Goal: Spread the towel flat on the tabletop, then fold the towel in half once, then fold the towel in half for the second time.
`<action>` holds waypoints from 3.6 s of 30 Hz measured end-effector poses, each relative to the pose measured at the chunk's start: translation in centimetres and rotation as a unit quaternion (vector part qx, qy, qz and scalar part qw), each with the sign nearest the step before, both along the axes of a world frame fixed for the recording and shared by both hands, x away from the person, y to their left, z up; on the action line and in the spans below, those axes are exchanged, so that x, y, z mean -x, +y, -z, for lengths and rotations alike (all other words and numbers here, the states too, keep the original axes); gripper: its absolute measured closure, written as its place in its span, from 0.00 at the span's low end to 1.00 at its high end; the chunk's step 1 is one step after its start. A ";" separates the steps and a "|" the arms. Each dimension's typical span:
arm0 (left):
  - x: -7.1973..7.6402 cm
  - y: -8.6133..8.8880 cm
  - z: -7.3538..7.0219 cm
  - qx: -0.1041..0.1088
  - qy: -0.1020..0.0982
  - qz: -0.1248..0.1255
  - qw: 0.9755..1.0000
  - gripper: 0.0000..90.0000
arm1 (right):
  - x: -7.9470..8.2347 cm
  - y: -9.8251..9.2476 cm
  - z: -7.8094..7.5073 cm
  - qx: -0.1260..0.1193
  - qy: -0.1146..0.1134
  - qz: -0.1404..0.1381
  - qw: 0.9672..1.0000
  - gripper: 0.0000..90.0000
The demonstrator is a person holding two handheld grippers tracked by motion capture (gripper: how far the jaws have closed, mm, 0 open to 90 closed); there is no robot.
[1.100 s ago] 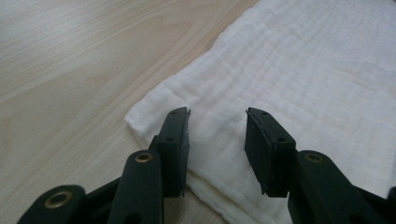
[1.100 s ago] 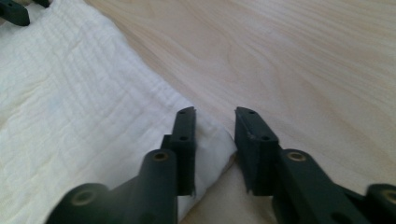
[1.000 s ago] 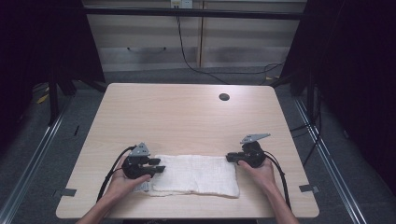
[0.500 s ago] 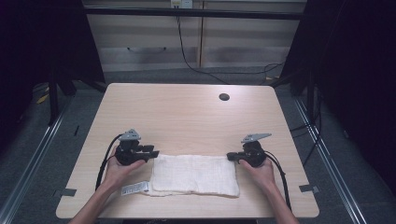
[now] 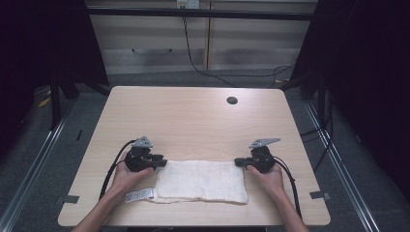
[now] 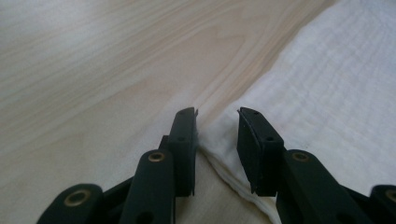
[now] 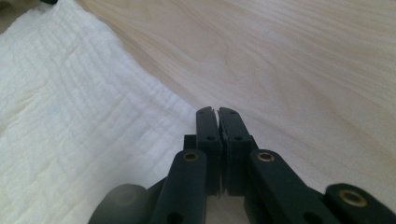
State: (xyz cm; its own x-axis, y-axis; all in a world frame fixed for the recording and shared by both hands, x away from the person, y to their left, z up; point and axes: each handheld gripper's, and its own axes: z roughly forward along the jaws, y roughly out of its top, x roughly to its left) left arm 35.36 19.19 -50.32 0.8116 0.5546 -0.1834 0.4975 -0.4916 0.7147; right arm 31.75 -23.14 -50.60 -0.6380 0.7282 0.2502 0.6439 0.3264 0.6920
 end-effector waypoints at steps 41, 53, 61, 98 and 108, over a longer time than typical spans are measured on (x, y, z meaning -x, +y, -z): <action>1.2 -0.6 -0.1 -0.021 -0.015 -0.009 1.000 0.96 | 3.4 1.4 -4.3 -0.075 -0.062 -0.062 0.993 0.98; 1.4 -0.2 -0.2 -0.037 -0.028 -0.031 0.998 0.96 | 6.3 3.3 -4.4 -0.059 -0.071 -0.109 0.990 0.98; 1.6 -0.7 -0.4 -0.050 -0.028 -0.044 0.997 0.96 | 8.0 3.9 -3.7 -0.034 -0.050 -0.137 0.989 0.98; 0.5 -0.1 -2.7 0.031 -0.056 -0.076 0.995 0.96 | 5.0 4.7 -0.9 0.006 0.037 -0.108 0.993 0.99; 0.2 -1.6 -5.3 0.070 -0.099 -0.060 0.991 0.96 | 2.2 3.8 -0.9 0.012 0.039 -0.075 0.996 0.99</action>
State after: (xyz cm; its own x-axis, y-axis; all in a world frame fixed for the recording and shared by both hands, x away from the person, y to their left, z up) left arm 35.19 17.54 -45.05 0.7686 0.6302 -0.1104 0.3905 -0.3255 0.8611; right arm 29.53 -19.34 -49.73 -0.7192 0.6329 0.2867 0.6380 0.4381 0.6333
